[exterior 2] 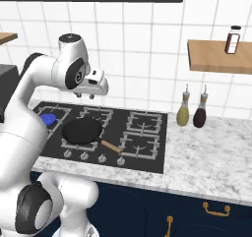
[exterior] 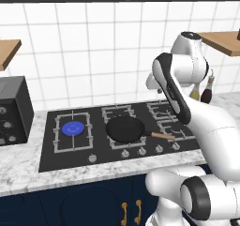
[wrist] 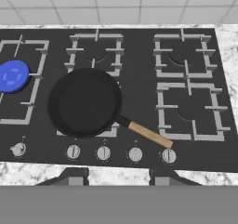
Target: Turn off the left burner of the stove.
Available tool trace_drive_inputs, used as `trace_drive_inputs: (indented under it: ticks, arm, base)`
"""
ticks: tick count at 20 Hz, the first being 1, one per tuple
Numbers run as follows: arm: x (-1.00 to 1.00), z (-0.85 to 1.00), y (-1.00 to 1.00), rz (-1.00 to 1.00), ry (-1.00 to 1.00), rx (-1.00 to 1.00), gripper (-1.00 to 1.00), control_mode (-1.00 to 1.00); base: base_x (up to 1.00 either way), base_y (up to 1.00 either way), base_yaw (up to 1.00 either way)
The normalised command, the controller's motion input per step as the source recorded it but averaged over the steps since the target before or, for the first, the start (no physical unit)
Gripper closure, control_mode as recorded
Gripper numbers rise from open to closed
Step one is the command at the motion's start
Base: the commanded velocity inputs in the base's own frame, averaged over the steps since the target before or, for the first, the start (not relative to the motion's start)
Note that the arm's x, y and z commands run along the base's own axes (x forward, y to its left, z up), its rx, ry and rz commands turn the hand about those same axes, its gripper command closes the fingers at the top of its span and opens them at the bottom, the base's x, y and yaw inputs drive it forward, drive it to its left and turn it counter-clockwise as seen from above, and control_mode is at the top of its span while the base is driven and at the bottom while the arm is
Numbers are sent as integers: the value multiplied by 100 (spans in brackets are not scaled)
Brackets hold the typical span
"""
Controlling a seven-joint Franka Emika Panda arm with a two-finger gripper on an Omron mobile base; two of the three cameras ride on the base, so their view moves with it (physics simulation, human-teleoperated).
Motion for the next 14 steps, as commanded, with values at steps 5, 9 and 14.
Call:
trace_drive_inputs:
  ticks: [5, 9, 14]
  arm:
    - [-37, -13, 60, 10, 0, -6, -100, -100]
    - [-64, -34, 100, 31, 0, -23, -100, -100]
    - [-65, -43, 100, 38, 0, -28, -100, -100]
  base:
    - [0, 0, 0]
    - [0, 0, 0]
    - [0, 0, 0]
